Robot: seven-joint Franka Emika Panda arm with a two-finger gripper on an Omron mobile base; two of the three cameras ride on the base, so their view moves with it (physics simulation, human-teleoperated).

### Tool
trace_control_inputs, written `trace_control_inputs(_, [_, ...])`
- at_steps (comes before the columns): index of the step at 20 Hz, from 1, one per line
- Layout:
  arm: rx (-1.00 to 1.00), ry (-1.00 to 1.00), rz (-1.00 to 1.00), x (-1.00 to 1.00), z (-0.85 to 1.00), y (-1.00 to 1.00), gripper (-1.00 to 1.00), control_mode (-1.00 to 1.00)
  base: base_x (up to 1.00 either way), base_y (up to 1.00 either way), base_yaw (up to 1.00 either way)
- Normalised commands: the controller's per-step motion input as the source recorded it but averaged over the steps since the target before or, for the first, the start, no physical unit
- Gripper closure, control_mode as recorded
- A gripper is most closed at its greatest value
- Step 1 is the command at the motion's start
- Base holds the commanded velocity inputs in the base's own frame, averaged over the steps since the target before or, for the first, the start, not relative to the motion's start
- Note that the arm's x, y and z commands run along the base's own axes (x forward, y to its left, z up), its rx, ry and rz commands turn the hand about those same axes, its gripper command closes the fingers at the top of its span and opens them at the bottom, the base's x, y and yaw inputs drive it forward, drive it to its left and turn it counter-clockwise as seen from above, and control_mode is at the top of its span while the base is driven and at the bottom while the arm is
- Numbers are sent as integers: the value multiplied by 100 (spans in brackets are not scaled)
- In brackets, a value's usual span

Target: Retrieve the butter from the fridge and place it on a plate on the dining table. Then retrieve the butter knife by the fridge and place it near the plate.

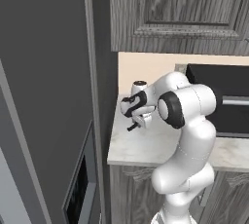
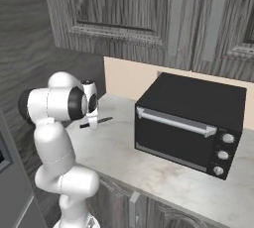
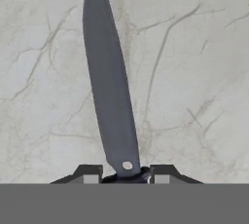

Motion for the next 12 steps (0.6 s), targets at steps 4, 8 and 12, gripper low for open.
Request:
trace_control_inputs(4, [-1, 4, 1, -21, 71, -40, 100, -100, 0, 0, 0])
trace_control_inputs(8, [0, 9, 14, -31, 54, -48, 100, -100, 0, 0, 0])
trace_control_inputs(12, [0, 2, 27, -48, 25, -45, 100, -100, 0, 0, 0])
